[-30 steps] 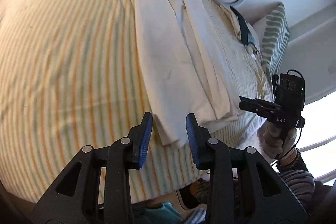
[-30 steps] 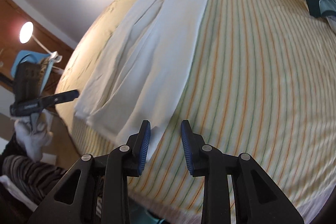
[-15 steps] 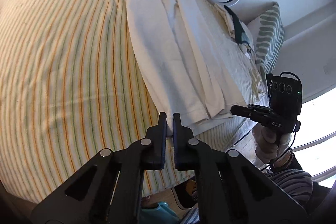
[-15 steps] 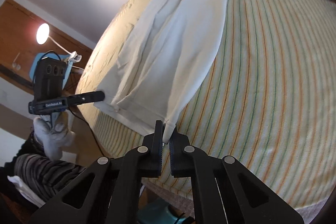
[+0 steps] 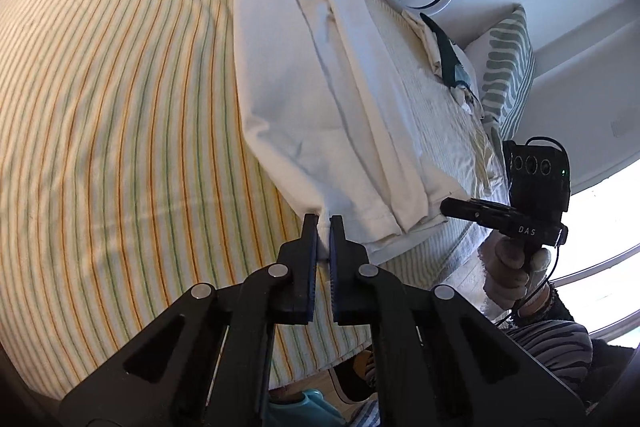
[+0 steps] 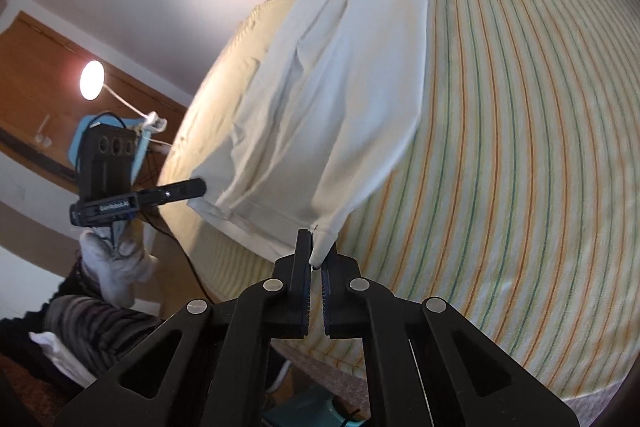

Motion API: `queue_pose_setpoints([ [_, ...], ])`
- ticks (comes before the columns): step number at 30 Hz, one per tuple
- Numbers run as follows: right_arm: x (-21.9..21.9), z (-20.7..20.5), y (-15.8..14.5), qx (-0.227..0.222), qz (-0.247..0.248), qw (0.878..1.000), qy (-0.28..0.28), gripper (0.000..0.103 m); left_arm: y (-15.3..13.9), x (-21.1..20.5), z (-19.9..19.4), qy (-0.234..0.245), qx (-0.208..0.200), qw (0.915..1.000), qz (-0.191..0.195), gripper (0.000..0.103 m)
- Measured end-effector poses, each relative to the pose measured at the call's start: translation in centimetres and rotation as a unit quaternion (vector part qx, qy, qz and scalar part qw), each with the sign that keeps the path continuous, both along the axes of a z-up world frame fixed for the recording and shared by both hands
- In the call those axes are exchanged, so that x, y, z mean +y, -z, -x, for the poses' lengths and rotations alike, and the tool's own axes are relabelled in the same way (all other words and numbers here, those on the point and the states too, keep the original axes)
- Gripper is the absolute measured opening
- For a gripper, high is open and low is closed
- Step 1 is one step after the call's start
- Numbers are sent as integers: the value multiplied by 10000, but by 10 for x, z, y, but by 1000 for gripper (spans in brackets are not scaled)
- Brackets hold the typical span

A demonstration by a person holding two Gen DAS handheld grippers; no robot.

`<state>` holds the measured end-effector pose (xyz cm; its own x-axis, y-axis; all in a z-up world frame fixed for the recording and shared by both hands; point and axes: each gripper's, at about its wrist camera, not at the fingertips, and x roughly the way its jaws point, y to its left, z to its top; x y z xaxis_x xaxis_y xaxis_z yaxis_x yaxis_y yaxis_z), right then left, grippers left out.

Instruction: Fold small clothes

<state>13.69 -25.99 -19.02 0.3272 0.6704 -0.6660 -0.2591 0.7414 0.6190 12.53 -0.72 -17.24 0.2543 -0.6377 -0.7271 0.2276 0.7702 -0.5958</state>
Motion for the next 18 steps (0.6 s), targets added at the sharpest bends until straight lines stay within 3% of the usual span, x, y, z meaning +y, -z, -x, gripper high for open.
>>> queue_pose_setpoints([
  [10, -14, -36, -29, -420, -84, 9988, 224, 3, -32, 1, -49, -184, -366, 9991, 105, 3],
  [18, -28, -87, -37, -548, 189, 9969, 536, 1, -26, -5, -104, -296, -388, 9988, -37, 3],
])
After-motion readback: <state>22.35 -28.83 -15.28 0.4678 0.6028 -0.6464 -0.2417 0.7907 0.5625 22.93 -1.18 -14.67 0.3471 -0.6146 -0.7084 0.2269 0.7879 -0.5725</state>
